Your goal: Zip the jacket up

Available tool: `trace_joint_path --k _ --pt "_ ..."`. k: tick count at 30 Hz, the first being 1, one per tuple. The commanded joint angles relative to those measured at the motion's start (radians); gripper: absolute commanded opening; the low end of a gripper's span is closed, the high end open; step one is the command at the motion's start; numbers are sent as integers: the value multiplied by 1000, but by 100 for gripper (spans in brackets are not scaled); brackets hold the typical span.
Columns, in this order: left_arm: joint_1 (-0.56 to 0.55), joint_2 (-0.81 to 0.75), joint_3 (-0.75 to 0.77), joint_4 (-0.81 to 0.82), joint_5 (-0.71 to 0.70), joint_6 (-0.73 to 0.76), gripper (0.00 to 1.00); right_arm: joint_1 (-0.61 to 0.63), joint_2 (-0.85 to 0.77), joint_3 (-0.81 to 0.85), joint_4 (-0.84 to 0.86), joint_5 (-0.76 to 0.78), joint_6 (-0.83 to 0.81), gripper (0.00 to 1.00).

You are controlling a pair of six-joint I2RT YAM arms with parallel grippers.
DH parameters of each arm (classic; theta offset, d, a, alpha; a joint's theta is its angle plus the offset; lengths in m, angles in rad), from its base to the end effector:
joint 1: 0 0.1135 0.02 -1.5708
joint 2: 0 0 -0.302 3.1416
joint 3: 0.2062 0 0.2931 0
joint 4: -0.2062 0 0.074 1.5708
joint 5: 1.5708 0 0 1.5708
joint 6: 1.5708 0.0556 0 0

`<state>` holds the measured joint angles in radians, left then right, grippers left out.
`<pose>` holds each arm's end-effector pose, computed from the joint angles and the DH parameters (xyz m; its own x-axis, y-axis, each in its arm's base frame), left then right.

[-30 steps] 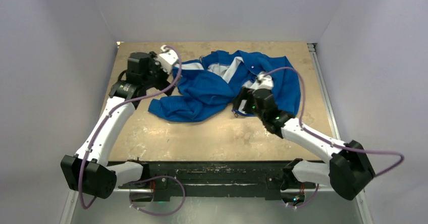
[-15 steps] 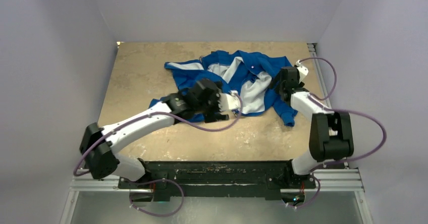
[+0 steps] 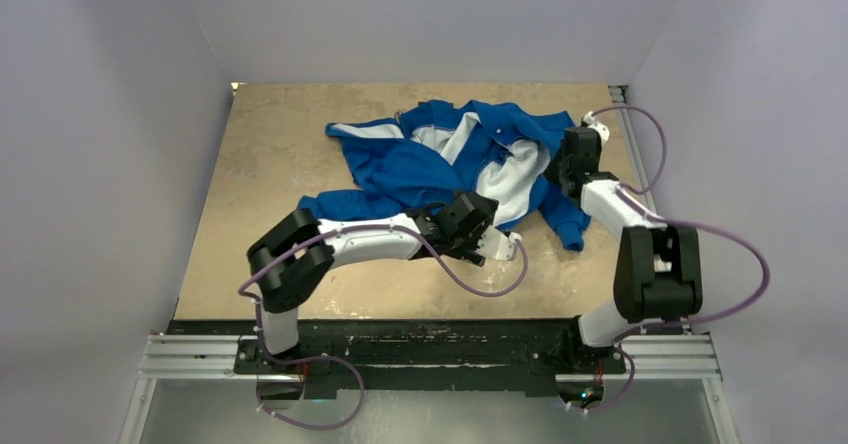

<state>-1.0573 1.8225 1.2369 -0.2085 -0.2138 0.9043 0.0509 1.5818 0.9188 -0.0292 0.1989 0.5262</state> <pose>0.2350 -0.3926 0.2059 0.3950 0.8632 -0.3144 0.7565 -0.1114 0.6445 0.3854 0.0086 0.2042 -0.4999 0.4675 -0.7290 0.4084 0.8696 0.2776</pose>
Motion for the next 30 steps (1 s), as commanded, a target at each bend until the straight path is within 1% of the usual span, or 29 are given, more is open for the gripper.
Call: trace_joint_path --k 1,3,5,7,9,11,13,16,18,21,24,26,27,28,30 --pt "-15 100 68 159 -43 77 99 -5 -161 90 -58 -25 -46 6" --pt "-22 146 96 192 -67 44 99 -5 -201 90 -85 -19 -44 6" --pt "-25 183 143 246 -96 -25 97 -5 -230 82 -98 -33 -42 6" --pt "-27 201 205 216 -83 -127 96 -5 -243 86 -119 -50 -32 6" --pt "-27 179 249 139 -13 -263 96 -5 -250 100 -140 -76 -21 5" --pt "-28 128 255 93 67 -407 97 -5 -260 118 -146 -90 -15 1" --pt "-25 105 322 -46 131 -572 97 -3 -277 133 -158 -153 7 0" --pt "0 49 344 -153 222 -721 98 1 -315 145 -165 -227 66 0" --pt "21 -4 346 -204 313 -803 98 17 -350 153 -159 -267 116 0" --pt "22 -129 257 -166 394 -881 99 77 -389 182 -153 -260 200 0" --pt "21 -298 88 -26 402 -972 98 142 -412 223 -158 -226 241 0" --pt "18 -391 -47 95 373 -985 98 162 -432 229 -144 -233 241 0" --pt "16 -424 -95 135 337 -981 98 173 -442 229 -127 -241 337 0" --pt "16 -444 -129 157 295 -982 98 181 -449 231 -120 -245 373 0" --pt "19 -468 -159 163 207 -1000 97 195 -459 243 -115 -249 390 0"
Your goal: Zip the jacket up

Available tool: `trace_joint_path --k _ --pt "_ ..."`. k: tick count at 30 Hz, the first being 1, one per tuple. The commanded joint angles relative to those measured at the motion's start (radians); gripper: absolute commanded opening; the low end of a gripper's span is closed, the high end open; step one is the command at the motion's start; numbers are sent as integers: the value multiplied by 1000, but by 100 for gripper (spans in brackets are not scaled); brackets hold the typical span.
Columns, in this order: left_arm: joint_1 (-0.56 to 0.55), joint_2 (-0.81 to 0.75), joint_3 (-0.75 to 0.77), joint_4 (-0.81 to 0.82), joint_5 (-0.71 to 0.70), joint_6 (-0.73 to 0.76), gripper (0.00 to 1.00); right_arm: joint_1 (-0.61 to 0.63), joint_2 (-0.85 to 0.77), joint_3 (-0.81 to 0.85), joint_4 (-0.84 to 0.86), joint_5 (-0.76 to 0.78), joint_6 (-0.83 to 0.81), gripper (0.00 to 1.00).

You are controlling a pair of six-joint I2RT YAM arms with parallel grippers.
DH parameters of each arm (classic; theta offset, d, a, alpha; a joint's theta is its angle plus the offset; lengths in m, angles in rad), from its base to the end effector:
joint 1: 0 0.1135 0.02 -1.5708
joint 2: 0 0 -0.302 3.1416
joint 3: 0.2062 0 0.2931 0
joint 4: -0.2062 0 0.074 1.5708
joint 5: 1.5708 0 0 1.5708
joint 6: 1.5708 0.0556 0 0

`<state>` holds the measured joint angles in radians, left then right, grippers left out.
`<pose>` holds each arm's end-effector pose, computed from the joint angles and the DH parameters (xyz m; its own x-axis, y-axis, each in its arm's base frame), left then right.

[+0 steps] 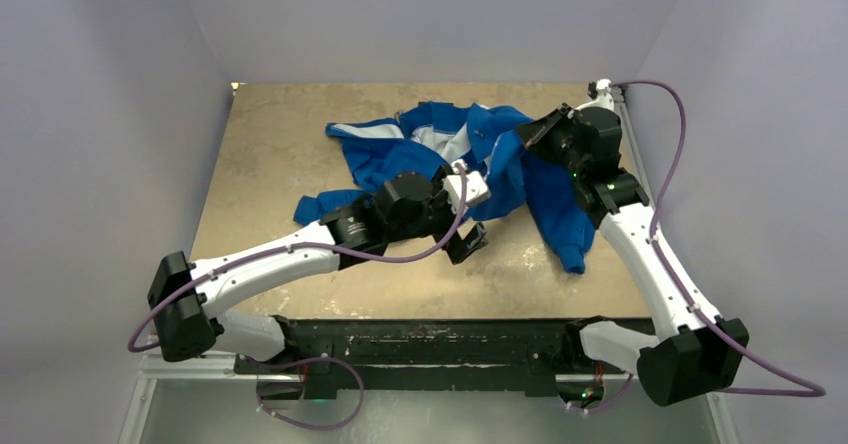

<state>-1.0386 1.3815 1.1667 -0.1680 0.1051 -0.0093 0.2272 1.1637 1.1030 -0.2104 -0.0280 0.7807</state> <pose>0.1859 -0.3271 0.3593 -0.1979 0.3179 -0.9272 0.9045 0.4237 -0.0478 0.3068 0.0725 0.3986 -0.3623 0.6383 -0.6792 0.0050 0.7300 0.6834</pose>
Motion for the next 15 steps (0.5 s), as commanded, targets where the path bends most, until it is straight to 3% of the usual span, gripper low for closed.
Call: trace_joint_path --k 1,9,15 --pt "1 -39 -101 124 -143 -88 97 24 -44 65 64 -24 138 0" --pt "0 -56 -151 238 -358 -18 91 54 -59 82 54 -20 145 0" --pt "31 -55 -178 210 -263 60 62 59 -68 73 45 -7 124 0"
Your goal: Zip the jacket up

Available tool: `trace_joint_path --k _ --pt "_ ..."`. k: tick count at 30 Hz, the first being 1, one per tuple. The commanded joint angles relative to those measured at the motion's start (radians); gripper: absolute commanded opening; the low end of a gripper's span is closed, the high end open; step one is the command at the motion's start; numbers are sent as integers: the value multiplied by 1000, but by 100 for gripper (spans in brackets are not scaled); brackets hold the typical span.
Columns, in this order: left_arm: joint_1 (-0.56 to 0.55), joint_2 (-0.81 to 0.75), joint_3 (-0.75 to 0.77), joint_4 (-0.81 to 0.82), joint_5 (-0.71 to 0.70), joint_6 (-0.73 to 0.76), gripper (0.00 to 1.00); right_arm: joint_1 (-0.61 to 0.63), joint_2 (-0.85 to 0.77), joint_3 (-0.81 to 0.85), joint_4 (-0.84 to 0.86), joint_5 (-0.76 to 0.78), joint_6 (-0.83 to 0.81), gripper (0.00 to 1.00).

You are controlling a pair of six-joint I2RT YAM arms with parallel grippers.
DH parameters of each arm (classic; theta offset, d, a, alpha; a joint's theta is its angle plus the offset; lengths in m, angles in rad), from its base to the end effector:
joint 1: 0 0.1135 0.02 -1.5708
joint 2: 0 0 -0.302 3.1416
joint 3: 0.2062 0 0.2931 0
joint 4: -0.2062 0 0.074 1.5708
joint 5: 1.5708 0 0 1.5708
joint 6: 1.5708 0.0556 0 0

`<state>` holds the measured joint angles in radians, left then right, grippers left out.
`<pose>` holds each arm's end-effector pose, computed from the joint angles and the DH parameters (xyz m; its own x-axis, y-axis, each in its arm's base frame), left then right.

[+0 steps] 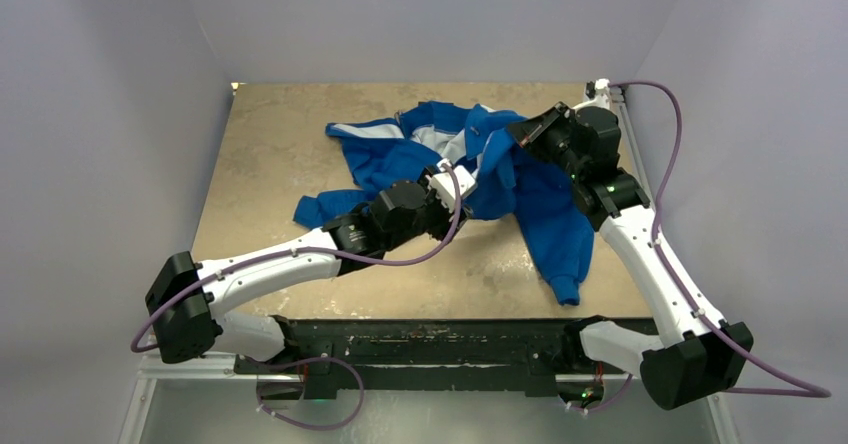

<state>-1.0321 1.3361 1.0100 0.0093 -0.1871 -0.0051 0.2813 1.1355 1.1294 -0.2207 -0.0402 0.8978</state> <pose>0.1951 -0.3063 0.3321 -0.1636 0.2641 -0.9505 0.7519 0.6571 0.0531 0.2935 0.0871 0.4165 -0.3810 0.7032 -0.6003 -0.0274 0.6404 0.7676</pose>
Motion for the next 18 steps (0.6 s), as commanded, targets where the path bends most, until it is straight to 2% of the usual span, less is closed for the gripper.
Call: trace_joint_path --k 1,4,7,10,14,18 --pt "32 -10 -33 25 50 63 59 5 -39 47 55 4 5 0" --pt "40 -12 -70 21 67 94 59 5 -37 51 53 -4 -1 0" --pt "40 -8 -84 21 77 102 73 5 -38 53 52 -8 -6 0" --pt "41 10 -81 31 96 89 76 5 -43 50 59 -23 -7 0" --pt "47 42 -69 72 86 83 76 6 -51 50 58 -27 -10 0" --pt "54 70 -78 117 11 135 67 5 -59 53 50 -35 -13 0"
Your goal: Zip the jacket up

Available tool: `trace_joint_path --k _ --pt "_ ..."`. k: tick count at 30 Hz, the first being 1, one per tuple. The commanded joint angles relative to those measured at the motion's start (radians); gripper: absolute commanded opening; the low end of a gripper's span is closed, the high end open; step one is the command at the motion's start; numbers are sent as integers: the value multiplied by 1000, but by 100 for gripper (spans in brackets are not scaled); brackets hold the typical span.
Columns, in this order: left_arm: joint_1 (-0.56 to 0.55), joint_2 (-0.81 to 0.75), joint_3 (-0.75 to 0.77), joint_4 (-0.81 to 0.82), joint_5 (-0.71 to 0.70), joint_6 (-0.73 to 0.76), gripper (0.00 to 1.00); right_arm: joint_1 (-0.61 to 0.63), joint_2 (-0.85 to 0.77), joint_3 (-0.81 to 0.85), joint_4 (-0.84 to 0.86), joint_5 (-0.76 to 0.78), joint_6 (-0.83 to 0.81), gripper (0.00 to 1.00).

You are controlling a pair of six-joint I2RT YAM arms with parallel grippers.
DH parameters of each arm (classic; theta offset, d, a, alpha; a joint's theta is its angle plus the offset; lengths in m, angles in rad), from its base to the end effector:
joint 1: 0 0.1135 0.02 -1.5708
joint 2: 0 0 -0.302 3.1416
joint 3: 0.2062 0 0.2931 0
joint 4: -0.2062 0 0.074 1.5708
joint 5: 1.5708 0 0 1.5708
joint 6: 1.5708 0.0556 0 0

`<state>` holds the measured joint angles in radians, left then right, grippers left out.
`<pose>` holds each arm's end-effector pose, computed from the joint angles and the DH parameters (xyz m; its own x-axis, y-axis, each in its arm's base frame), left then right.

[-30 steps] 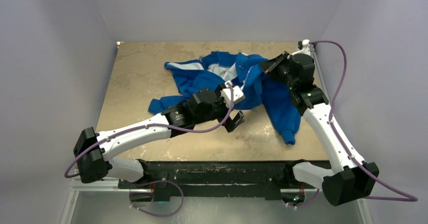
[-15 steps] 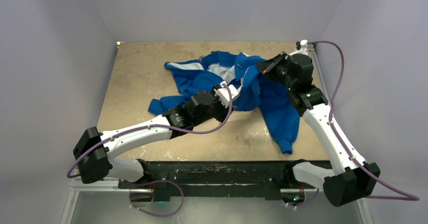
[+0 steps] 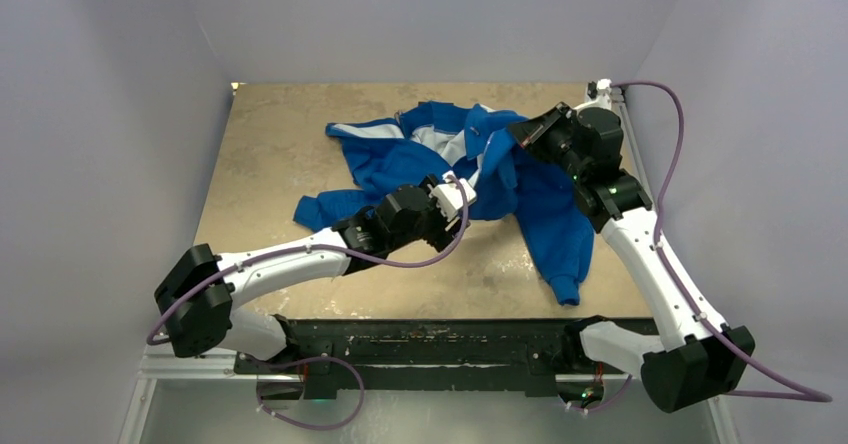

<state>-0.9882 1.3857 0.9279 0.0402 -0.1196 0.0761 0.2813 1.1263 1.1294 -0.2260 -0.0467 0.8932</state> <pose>0.2071 -0.3023 0.2850 -0.1640 0.3861 -0.9077 0.7838 0.6097 0.1177 0.2905 0.0867 0.4184 -0.3832 0.6993 -0.6034 -0.0358 0.6415 0.7663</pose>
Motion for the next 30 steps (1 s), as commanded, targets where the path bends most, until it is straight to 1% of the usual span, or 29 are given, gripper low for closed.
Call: trace_joint_path --k 1,3,6,9,12,13,15,17,19,23,26,28,29,30 --pt "11 23 -5 100 -81 77 63 6 -52 53 49 -27 -8 0" --pt "11 26 -17 126 -165 124 51 5 -53 54 35 -25 -9 0" --pt "22 15 -10 120 -192 160 35 4 -54 40 26 -50 -17 0" --pt "46 -4 24 68 -119 138 24 5 -50 23 23 -67 -32 0" --pt "76 -21 76 -18 52 128 3 5 -51 11 6 -61 -64 0" --pt "83 -26 105 -77 103 129 0 5 -51 9 -11 -46 -83 0" --pt "91 -46 154 -181 207 120 0 4 -60 3 -46 -10 -131 0" --pt "94 -80 184 -247 265 112 0 3 -70 -10 -88 35 -182 0" --pt "96 -113 194 -295 275 88 0 2 -88 -40 -107 44 -222 0" --pt "102 -170 217 -356 276 4 0 2 -137 -150 -104 58 -241 0" --pt "102 -190 257 -389 325 -65 0 0 -151 -216 -114 101 -254 0" --pt "102 -187 290 -408 364 -140 0 -2 -151 -250 -108 107 -272 0" --pt "103 -185 304 -412 373 -168 0 -2 -147 -265 -108 97 -288 1" --pt "102 -185 311 -414 384 -191 0 -2 -143 -264 -119 84 -305 5"
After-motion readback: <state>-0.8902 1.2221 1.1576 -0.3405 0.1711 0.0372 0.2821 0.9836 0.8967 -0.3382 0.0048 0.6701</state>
